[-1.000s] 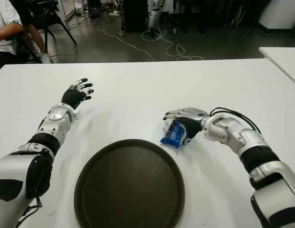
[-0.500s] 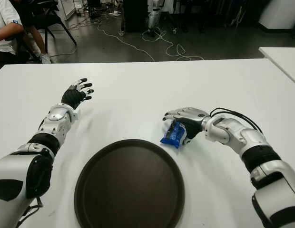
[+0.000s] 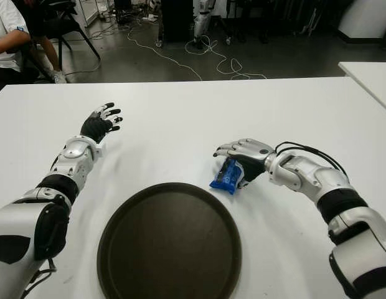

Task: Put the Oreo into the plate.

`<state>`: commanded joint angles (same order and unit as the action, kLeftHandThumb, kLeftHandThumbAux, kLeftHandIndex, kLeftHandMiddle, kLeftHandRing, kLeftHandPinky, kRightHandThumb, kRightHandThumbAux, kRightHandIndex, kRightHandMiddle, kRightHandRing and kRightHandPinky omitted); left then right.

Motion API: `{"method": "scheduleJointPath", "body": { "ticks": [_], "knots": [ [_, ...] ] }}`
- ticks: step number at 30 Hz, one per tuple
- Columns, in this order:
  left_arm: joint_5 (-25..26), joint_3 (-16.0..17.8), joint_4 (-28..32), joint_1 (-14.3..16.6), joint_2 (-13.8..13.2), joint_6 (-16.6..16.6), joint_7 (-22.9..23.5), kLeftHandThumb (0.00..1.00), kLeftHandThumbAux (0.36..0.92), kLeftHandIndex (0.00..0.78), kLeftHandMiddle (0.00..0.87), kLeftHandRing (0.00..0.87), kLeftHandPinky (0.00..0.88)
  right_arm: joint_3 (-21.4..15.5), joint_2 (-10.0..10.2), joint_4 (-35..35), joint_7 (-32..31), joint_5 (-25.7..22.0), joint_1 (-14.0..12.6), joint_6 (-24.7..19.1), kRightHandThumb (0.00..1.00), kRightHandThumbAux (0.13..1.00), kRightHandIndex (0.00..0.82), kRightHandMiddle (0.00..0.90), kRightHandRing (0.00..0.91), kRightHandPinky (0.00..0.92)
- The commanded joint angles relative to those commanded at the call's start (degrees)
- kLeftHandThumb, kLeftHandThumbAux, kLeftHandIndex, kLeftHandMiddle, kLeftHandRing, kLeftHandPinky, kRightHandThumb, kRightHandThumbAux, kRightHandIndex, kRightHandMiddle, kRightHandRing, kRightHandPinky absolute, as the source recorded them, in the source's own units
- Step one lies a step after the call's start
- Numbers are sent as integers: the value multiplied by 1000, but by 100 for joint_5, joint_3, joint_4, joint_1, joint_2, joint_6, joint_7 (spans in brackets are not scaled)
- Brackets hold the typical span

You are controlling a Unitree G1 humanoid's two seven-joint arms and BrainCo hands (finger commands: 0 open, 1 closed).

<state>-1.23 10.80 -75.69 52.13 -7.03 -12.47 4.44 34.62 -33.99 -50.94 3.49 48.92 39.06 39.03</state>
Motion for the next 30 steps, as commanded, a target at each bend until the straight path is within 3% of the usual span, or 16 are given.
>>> {"method": "scheduleJointPath", "body": {
  "ticks": [7, 8, 10, 13, 17, 23, 30],
  "knots": [
    [18, 5, -2, 11, 12, 20, -4, 0, 755, 107, 177, 182, 199, 90, -62, -93, 416, 177, 73, 248, 472, 768, 222, 260, 262, 294],
    [30, 15, -3, 12, 13, 26, 1, 0, 759, 104, 178, 184, 203, 107, -73, -102, 471, 213, 87, 286, 552, 752, 287, 275, 282, 314],
    [46, 30, -4, 13, 15, 30, 7, 0, 762, 103, 178, 185, 207, 141, -84, -125, 542, 264, 116, 333, 622, 738, 344, 287, 300, 332],
    [62, 46, -4, 15, 26, 31, 7, 0, 769, 101, 179, 186, 208, 172, -109, -147, 572, 303, 162, 394, 672, 725, 386, 308, 332, 362],
    [69, 61, -2, 15, 32, 25, 10, 0, 771, 97, 176, 180, 195, 164, -121, -182, 519, 260, 189, 463, 689, 720, 403, 339, 373, 401],
    [64, 64, 1, 20, 41, 27, 9, 0, 770, 97, 173, 176, 187, 140, -142, -199, 540, 257, 183, 498, 691, 716, 421, 504, 528, 544],
    [67, 75, -2, 19, 37, 30, 35, 0, 770, 97, 179, 181, 196, 88, -180, -162, 695, 235, 157, 607, 689, 714, 428, 599, 611, 597]
  ]
}}
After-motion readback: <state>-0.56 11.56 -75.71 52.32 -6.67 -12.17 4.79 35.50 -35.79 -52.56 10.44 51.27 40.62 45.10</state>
